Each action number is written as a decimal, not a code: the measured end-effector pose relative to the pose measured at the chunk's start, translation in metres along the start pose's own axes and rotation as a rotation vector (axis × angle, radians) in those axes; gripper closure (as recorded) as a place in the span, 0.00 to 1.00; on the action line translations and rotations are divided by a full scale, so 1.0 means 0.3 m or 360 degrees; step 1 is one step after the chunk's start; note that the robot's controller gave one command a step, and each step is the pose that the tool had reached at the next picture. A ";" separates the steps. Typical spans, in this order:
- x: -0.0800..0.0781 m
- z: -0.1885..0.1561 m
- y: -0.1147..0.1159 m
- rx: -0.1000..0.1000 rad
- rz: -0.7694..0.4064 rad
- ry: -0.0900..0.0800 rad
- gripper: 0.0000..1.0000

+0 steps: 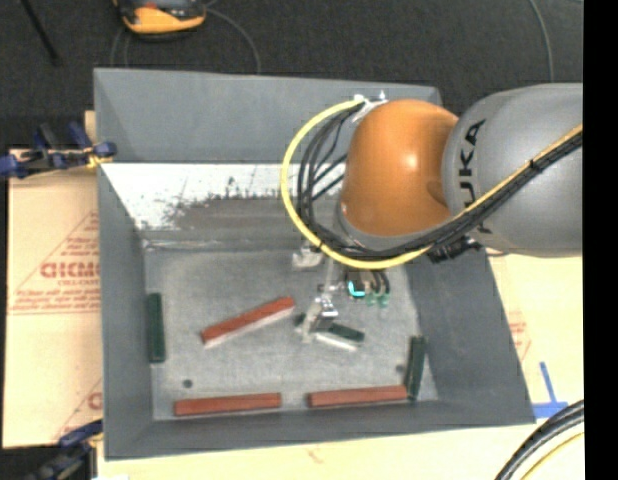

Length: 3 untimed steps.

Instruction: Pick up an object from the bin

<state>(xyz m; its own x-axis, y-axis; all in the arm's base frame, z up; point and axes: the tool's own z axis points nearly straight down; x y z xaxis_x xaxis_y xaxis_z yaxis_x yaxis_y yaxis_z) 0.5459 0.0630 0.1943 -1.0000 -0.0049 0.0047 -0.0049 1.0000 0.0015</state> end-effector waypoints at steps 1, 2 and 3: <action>-0.005 -0.014 -0.001 -0.0001 0.0002 -0.0012 0.00; -0.048 0.087 0.014 0.0004 -0.0100 -0.0023 0.00; -0.082 0.381 0.009 -0.0003 -0.0073 0.0007 1.00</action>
Offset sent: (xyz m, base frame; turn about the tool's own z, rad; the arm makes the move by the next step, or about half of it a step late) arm 0.0326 0.0168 -0.0956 -0.1980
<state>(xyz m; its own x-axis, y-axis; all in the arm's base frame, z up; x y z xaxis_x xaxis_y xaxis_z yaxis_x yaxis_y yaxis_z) 0.5700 0.0661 0.0800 -0.9987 -0.0510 0.0087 -0.0509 0.9987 0.0033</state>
